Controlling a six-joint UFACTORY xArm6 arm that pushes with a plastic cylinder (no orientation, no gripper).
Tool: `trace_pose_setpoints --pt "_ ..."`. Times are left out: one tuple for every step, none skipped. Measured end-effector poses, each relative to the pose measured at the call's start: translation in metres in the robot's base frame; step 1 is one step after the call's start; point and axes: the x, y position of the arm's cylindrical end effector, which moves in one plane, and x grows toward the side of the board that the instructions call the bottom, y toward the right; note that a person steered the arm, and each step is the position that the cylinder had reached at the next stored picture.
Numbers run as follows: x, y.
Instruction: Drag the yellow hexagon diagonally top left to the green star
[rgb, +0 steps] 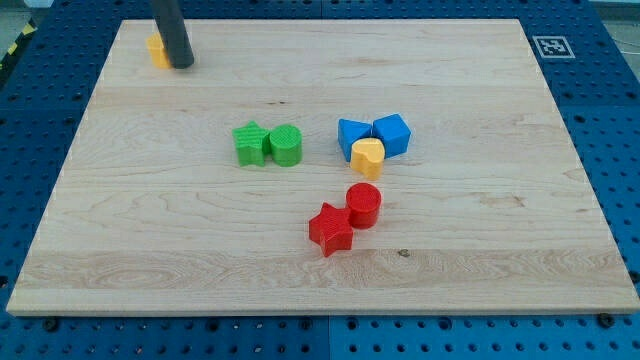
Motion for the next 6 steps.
trace_pose_setpoints --pt "0.006 -0.013" --pt "-0.034 -0.018" --pt "-0.041 -0.028" --pt "-0.068 -0.029" --pt "-0.072 -0.030" --pt "-0.056 0.022"
